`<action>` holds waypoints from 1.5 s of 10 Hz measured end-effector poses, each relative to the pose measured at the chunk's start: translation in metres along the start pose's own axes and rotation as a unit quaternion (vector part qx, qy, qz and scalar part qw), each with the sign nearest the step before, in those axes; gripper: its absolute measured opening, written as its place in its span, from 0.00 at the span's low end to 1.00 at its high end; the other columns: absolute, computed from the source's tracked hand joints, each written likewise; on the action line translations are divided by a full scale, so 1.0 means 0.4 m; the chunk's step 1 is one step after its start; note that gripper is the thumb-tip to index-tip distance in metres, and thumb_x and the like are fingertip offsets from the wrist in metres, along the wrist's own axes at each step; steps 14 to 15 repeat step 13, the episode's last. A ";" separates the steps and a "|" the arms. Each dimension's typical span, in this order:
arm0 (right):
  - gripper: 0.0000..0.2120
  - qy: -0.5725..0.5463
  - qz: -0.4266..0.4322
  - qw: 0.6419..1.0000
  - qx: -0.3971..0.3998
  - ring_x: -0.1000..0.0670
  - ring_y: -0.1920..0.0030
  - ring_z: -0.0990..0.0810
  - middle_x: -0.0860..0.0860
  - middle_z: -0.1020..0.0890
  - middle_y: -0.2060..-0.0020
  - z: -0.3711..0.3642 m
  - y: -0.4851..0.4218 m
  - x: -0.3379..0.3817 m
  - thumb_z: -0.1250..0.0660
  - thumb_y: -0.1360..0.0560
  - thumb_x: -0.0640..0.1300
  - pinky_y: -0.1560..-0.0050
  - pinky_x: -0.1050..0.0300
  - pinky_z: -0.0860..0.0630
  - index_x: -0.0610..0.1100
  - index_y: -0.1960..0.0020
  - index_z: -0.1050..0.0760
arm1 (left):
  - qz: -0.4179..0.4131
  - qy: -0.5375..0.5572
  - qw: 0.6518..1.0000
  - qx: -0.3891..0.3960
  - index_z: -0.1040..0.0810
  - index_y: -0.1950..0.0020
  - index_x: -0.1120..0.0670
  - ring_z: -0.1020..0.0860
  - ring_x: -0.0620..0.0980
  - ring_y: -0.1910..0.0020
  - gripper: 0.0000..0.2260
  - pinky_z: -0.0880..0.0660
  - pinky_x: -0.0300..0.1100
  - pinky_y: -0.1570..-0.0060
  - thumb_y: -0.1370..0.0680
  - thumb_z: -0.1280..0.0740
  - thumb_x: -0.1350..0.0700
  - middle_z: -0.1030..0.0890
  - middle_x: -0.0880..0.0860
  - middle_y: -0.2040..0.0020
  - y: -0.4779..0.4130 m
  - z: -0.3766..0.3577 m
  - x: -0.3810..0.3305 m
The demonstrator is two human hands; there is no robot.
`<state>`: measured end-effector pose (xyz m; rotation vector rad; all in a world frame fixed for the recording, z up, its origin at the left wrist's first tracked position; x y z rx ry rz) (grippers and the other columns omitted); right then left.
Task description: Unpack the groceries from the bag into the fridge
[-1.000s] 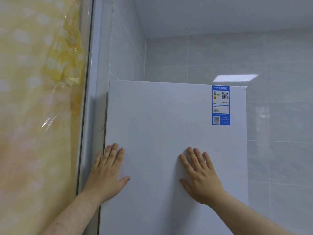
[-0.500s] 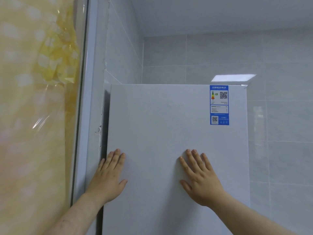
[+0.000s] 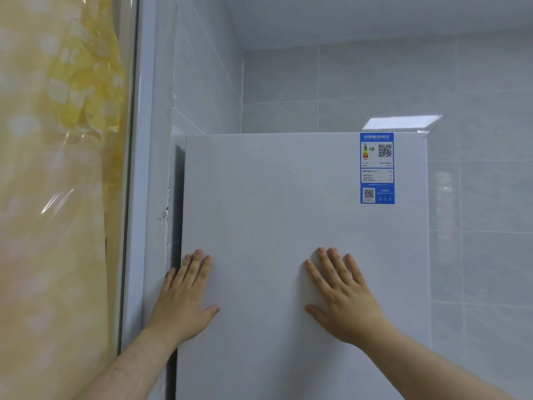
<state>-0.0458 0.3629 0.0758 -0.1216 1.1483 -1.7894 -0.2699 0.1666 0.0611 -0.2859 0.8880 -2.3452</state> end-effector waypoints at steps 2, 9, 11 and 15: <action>0.41 0.007 -0.003 1.000 -0.001 0.39 0.23 0.41 0.41 0.41 0.23 -0.005 -0.002 -0.001 0.43 0.28 0.66 0.26 0.38 0.46 0.45 0.22 0.41 | -0.001 0.010 1.000 -0.001 0.75 0.27 0.48 0.71 0.47 0.25 0.46 0.66 0.47 0.26 0.23 0.39 0.36 0.75 0.46 0.26 -0.001 0.003 0.001; 0.37 -0.029 -0.006 0.987 0.158 0.48 0.24 0.71 0.50 0.71 0.24 0.045 0.004 -0.008 0.57 0.23 0.66 0.24 0.48 0.67 0.52 0.22 0.67 | 0.025 0.088 0.995 0.049 0.54 0.19 0.53 0.53 0.49 0.21 0.39 0.50 0.45 0.23 0.22 0.35 0.46 0.57 0.49 0.19 0.001 0.081 -0.021; 0.38 -0.045 0.020 0.967 0.251 0.48 0.21 0.64 0.49 0.66 0.22 0.089 0.014 -0.010 0.44 0.21 0.59 0.22 0.46 0.56 0.49 0.20 0.60 | 0.020 0.168 0.983 0.074 0.38 0.23 0.54 0.38 0.49 0.25 0.29 0.43 0.37 0.29 0.21 0.34 0.50 0.37 0.50 0.23 0.028 0.144 -0.081; 0.30 -0.140 -0.024 0.927 0.346 0.46 0.25 0.37 0.51 0.39 0.23 0.124 0.083 -0.057 0.42 0.20 0.52 0.29 0.48 0.34 0.52 0.21 0.47 | 0.020 0.189 0.975 0.114 0.43 0.21 0.49 0.40 0.46 0.24 0.32 0.44 0.38 0.27 0.22 0.34 0.46 0.40 0.47 0.22 0.057 0.221 -0.148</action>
Point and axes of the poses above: each hand's wrist, its own y-axis away from the middle knuckle, its own z-axis out of the back of the hand, x = y × z, the point moved 9 cm from there along -y, towards the middle knuckle
